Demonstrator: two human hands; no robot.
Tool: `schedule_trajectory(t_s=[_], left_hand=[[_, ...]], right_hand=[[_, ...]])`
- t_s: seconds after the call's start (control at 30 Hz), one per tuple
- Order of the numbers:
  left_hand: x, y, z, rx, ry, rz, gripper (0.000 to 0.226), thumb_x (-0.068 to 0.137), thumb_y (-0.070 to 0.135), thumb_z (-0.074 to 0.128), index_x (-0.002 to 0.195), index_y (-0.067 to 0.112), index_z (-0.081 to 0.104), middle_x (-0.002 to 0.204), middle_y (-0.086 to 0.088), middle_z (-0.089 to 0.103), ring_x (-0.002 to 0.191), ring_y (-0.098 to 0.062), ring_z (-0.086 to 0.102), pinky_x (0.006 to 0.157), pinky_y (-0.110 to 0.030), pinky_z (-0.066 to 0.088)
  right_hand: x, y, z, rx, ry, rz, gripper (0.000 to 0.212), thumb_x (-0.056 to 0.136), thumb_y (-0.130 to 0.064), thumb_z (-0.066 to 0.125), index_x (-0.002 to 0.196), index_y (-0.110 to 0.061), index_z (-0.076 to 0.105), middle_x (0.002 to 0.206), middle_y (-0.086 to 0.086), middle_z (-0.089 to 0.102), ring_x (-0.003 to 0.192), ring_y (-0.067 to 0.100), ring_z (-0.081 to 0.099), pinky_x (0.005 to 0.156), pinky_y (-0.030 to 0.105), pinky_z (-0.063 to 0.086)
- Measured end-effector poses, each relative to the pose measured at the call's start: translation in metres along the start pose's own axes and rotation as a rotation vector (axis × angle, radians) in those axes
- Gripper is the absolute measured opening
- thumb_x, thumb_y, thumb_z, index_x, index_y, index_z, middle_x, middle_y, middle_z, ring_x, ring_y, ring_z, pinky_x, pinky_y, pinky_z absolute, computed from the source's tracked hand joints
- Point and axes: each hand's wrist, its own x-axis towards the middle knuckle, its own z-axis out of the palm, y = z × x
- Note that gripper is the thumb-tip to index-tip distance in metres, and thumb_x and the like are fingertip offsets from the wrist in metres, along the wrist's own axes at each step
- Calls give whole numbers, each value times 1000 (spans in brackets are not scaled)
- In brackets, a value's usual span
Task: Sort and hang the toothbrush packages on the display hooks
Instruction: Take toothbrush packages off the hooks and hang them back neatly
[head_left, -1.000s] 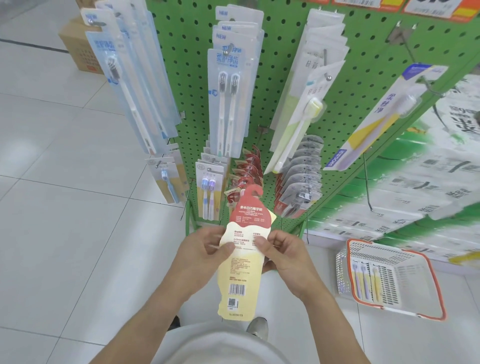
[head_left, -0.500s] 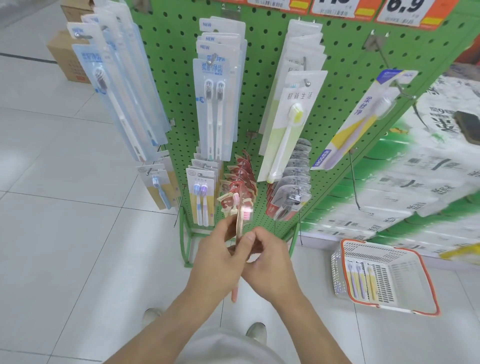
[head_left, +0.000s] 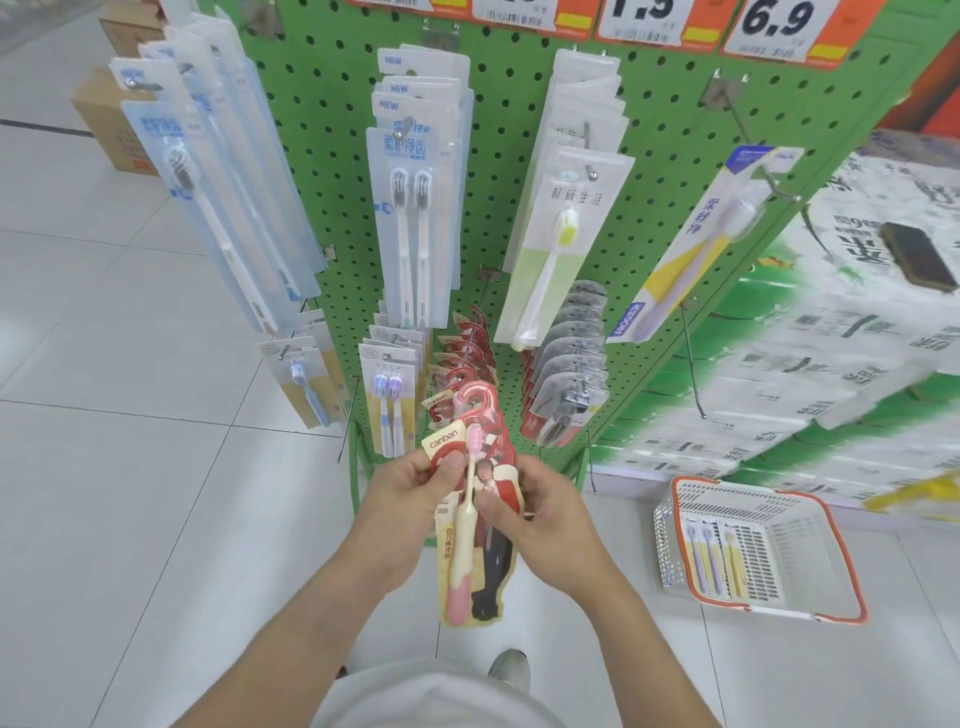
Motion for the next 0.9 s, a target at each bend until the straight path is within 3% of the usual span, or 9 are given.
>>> schedule_trajectory(t_s=[0.1,0.2,0.27,0.33,0.4,0.5,0.67,0.8,0.9], left_hand=[[5,1,-4,-31,30,3,22,92,12,66,109,0,72,104,-23,75,91,-35,70,87,-51,57],[12,1,-10,38,32,25,17,90,9,69,106,3,74,99,-17,77,88,-28,72,89,-43,56],[18,0,-13,93,13,15,13,92,7,68,103,5,74,89,-9,78,77,-17,71,81,-34,55],[24,2,-13,120,-3,-16,10,94,6,65,102,6,72,81,-2,77,66,-8,69,70,-25,53],[29,3,-12,132,-7,-39,11,96,6,63,103,6,71,80,-1,77,65,-8,70,65,-22,54],[36,3,-12,130,17,-36,13,98,5,60,105,6,72,82,-4,78,69,-14,72,65,-25,57],[54,4,-14,136,100,-39,13,96,11,66,104,6,75,97,-18,77,86,-29,71,89,-47,55],[74,-2,-14,152,204,-54,9,91,18,74,86,10,76,96,-20,76,82,-29,65,86,-47,53],[82,-3,-11,153,221,-68,9,90,17,75,88,8,77,94,-17,77,81,-28,67,90,-51,54]], right_hand=[[0,7,-1,76,-31,40,23,82,-36,75,100,-24,68,92,6,78,84,36,74,81,59,57],[0,9,1,139,-39,74,20,86,-27,75,101,-16,68,89,12,78,82,43,73,78,57,57],[1,9,3,139,-22,83,15,95,-25,70,97,-11,66,79,8,75,68,30,70,67,45,55],[2,7,4,94,4,98,29,101,-32,59,81,-11,60,62,-1,62,55,14,57,58,30,44],[7,7,6,64,31,114,38,103,-35,54,76,-9,56,58,-5,54,51,9,50,56,25,40],[18,10,9,6,62,101,41,103,-38,54,74,-9,56,58,-7,52,56,12,47,59,29,41],[39,12,17,-19,111,77,37,103,-35,55,69,-19,55,56,-10,49,53,9,45,56,26,40],[50,15,26,2,178,83,36,103,-32,56,69,-21,54,57,-5,47,51,8,40,53,22,35],[56,19,27,-39,202,87,38,103,-31,56,68,-18,49,55,-9,42,49,5,36,51,19,31]])
